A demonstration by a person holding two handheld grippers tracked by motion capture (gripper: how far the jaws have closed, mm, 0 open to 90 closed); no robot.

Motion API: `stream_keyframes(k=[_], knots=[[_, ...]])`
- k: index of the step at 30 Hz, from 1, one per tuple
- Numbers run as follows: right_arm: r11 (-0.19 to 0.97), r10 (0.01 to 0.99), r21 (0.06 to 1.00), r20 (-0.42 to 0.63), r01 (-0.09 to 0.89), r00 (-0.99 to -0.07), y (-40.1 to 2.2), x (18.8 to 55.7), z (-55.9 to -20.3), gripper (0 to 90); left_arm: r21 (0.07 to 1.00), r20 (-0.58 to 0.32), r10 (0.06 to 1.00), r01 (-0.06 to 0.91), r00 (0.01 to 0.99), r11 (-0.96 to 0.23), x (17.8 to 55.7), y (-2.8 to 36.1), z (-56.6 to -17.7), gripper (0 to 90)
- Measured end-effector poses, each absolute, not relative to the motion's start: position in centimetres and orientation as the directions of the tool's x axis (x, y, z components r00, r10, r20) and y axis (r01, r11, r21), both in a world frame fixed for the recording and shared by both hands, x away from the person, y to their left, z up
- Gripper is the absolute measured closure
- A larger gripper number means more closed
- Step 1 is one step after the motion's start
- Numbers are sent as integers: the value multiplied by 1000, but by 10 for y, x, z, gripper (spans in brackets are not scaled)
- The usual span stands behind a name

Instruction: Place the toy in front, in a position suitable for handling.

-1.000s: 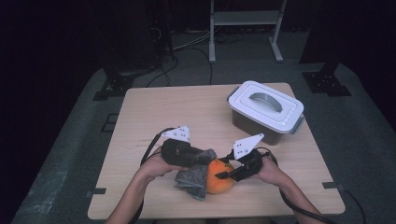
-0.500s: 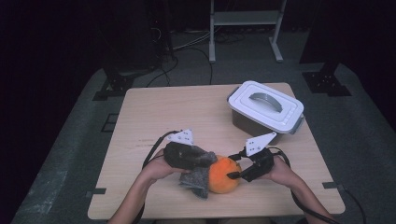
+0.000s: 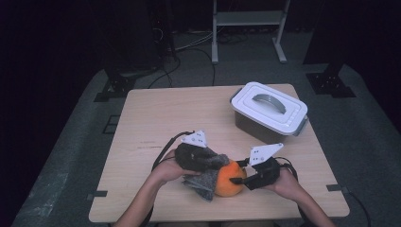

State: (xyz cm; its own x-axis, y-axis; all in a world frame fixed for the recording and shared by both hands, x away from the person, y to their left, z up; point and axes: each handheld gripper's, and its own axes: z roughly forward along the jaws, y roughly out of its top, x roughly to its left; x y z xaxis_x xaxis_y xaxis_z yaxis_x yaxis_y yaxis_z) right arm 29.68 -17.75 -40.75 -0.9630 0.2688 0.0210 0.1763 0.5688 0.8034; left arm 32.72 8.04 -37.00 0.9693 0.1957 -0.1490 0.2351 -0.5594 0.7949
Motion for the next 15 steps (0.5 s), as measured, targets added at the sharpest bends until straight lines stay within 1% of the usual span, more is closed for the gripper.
stream_keyframes(k=[1,3,8,11,15], knots=[[566,250,808,16,160,-968,-179,298,-409,521,796,-145,192,230,971,-559,327,82,-369,719],[541,236,823,49,173,-971,-183,305,-412,548,803,-144,192,228,971,-551,326,82,-368,718],[520,246,831,77,198,-966,-181,316,-412,548,816,-140,164,207,977,-539,325,77,-363,715],[522,244,830,77,198,-967,-178,321,-412,547,812,-120,171,196,978,-550,324,77,-363,715],[503,257,838,87,210,-963,-186,323,-413,546,802,-92,199,191,976,-565,326,85,-365,717]])
